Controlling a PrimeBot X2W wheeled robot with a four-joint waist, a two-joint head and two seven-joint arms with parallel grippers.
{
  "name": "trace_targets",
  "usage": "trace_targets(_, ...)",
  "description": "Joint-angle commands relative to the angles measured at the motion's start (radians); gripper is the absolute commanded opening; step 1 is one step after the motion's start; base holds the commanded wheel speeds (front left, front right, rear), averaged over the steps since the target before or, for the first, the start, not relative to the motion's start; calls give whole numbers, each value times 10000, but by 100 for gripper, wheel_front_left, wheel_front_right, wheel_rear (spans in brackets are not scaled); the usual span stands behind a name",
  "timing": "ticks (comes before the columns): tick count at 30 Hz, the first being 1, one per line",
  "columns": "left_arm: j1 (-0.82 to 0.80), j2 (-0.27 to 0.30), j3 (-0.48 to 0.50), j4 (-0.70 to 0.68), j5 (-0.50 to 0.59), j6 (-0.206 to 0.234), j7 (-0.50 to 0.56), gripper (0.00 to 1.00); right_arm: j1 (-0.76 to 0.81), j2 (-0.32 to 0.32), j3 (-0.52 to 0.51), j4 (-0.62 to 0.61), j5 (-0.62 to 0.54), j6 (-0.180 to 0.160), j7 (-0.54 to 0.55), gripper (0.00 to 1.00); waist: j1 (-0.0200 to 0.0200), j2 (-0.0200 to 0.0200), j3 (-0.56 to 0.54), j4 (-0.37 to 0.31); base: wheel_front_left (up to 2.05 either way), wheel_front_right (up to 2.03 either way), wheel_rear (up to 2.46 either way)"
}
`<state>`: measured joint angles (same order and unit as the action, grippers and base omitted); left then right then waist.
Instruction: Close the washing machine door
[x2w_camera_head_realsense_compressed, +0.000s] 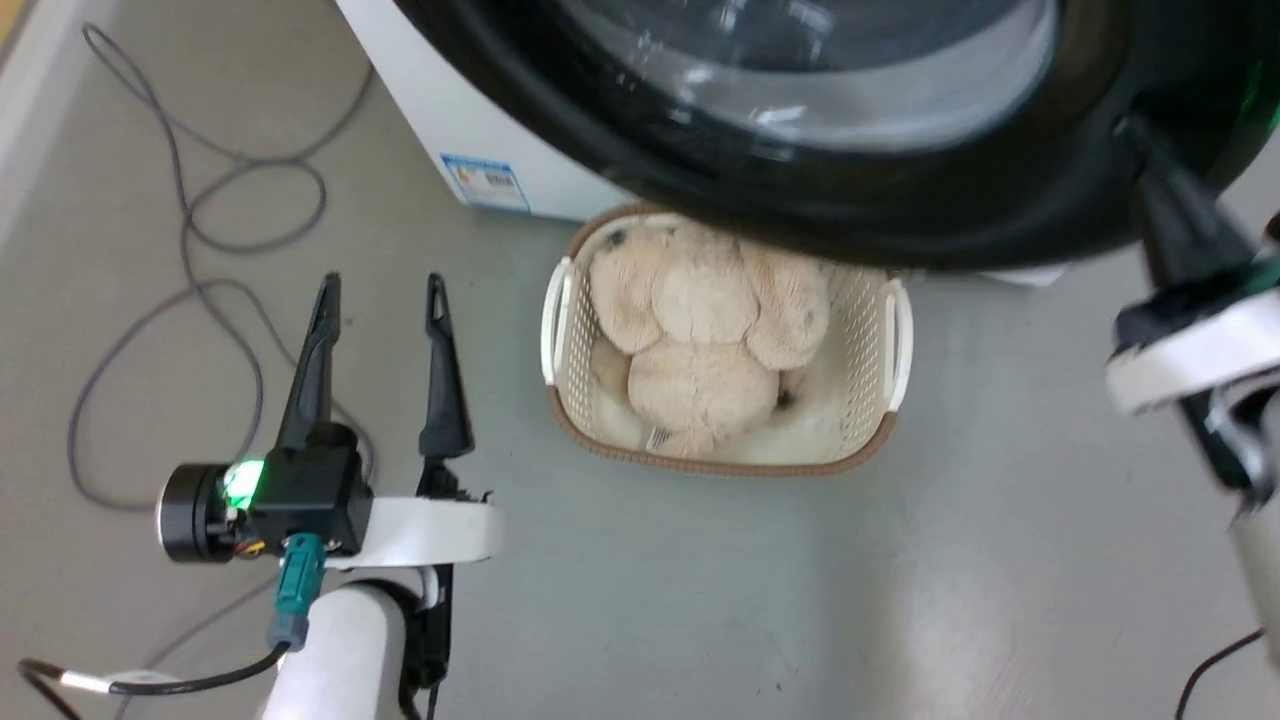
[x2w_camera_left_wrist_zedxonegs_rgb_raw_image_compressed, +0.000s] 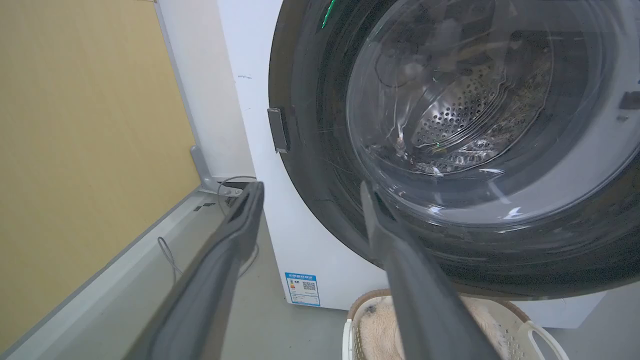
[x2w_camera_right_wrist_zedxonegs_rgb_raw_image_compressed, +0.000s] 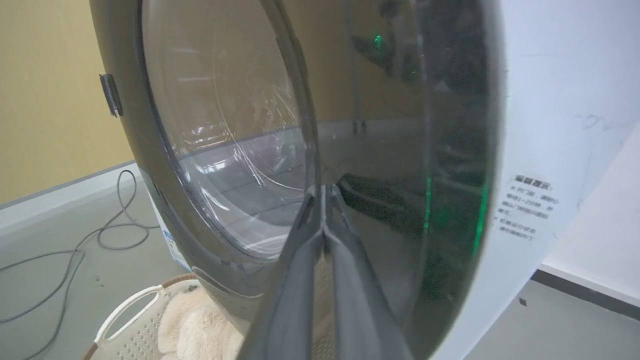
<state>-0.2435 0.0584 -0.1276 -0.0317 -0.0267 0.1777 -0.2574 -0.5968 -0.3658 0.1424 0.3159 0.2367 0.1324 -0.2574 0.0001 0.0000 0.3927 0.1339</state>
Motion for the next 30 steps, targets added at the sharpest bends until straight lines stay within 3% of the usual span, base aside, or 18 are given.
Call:
trace_targets(1, -190, -17, -49, -55, 37, 56, -43, 100, -369, -166, -32, 205, -56, -17, -44, 0, -1, 0, 263, 77, 0, 0, 0)
trace_targets(9, -487, -56, -231, -111, -92, 153, -43, 100, -2140, -807, 130, 1588, -154, -17, -44, 0, -1, 0, 767, 237, 0, 0, 0)
trace_targets(20, -548, -73, -242, -118, -126, 222, -44, 100, -3240, -785, -235, 3058, -455, -17, -44, 0, -1, 0, 765, 375, 0, 0, 0)
trace_targets(25, -347, -74, -84, 1, -105, 241, -44, 100, -2847, -447, -368, 2926, -620, -17, -44, 0, -1, 0, 332, 217, 0, 0, 0)
trace_targets(30, 1, -6, 153, 191, -50, 202, -44, 100, -2028, 12, -963, 1770, -862, -17, -44, 0, -1, 0, -386, -85, 0, 0, 0)
